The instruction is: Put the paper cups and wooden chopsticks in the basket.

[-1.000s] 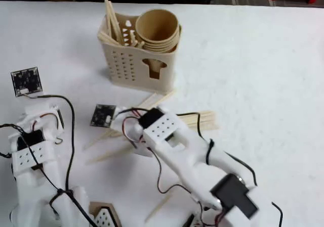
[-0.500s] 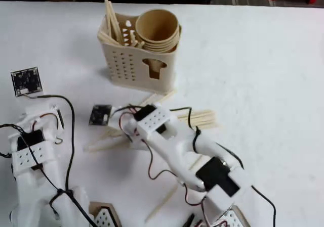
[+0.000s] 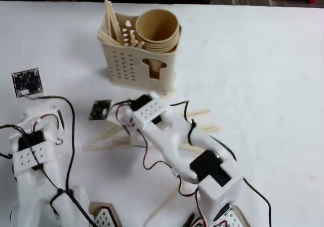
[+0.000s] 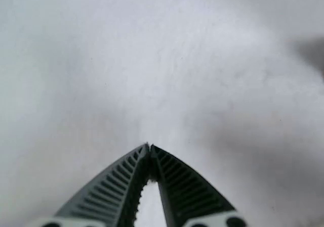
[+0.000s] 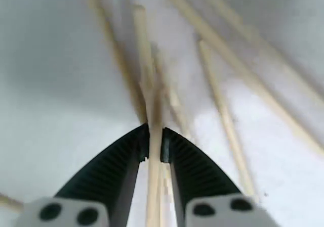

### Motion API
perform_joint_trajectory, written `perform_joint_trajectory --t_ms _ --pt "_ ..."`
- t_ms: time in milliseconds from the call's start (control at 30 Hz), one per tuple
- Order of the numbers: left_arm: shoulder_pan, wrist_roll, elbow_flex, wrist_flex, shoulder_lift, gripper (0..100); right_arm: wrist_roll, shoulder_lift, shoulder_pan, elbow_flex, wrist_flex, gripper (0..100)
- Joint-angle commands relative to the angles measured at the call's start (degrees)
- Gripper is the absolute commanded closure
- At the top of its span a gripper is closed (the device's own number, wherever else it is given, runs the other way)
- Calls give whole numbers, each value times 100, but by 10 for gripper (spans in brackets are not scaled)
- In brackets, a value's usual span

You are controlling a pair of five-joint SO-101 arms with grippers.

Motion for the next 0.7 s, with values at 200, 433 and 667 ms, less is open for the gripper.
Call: perform_joint_trajectory --t_ms 200,433,667 --pt "-48 35 53 -369 -136 976 -9 -2185 242 -237 673 980" --pt "-66 35 53 -369 -136 976 -712 -3609 198 -413 629 980" --pt "-110 35 53 -369 -136 976 -1758 -4365 295 -1934 629 980"
